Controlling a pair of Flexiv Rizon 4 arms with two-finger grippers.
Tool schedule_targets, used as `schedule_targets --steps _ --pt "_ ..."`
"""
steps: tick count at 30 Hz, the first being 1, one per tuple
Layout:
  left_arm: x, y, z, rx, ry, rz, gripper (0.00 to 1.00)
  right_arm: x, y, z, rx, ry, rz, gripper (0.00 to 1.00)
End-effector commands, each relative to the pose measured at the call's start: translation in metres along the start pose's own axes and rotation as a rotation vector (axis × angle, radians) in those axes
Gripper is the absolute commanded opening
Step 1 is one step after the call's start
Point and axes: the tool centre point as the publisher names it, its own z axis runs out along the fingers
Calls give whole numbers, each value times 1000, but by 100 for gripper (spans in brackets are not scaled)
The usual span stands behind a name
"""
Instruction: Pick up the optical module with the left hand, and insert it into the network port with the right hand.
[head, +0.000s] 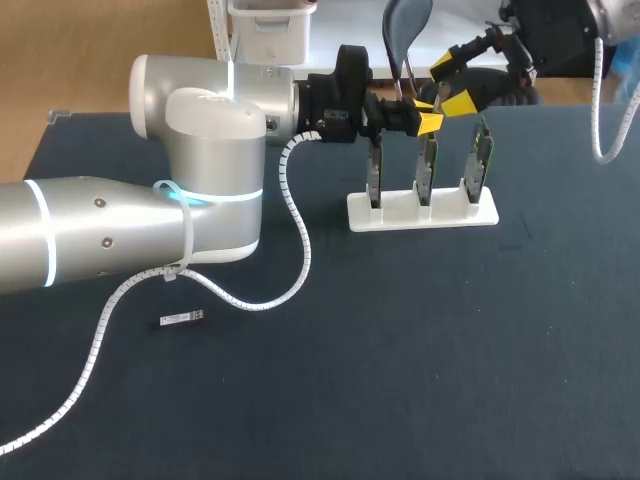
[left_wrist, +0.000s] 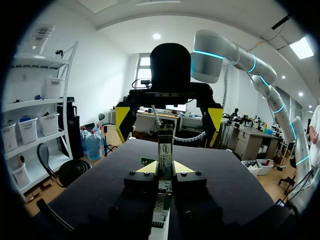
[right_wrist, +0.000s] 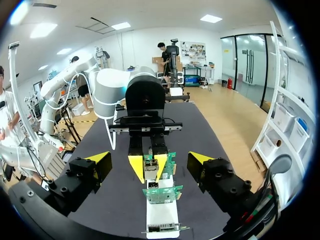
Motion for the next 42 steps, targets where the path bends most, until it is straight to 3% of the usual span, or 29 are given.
schedule_targets --steps 1,14,15,16,17,39,40,41,42 --pt "-1 0 0 -1 2 0 0 0 -4 0 -2 7 6 100" --pt "-1 0 0 -1 2 0 0 4 -8 -5 6 -8 23 100" --pt "-1 0 0 -1 2 0 0 4 -8 -5 7 -9 22 85" --pt "-1 0 0 -1 2 0 0 4 -8 -5 6 -12 21 36" --pt "-1 0 0 -1 2 0 0 4 -8 -5 5 -13 20 0" --pt "-1 0 0 -1 2 0 0 4 -5 -1 -8 -17 12 0" --pt "-1 0 0 -1 2 0 9 4 -4 -1 -9 -15 11 0" --pt "-1 0 0 -1 2 0 51 4 -4 -1 -9 -14 11 0" --pt "-1 0 0 -1 2 0 100 4 -4 -1 -9 -15 11 0"
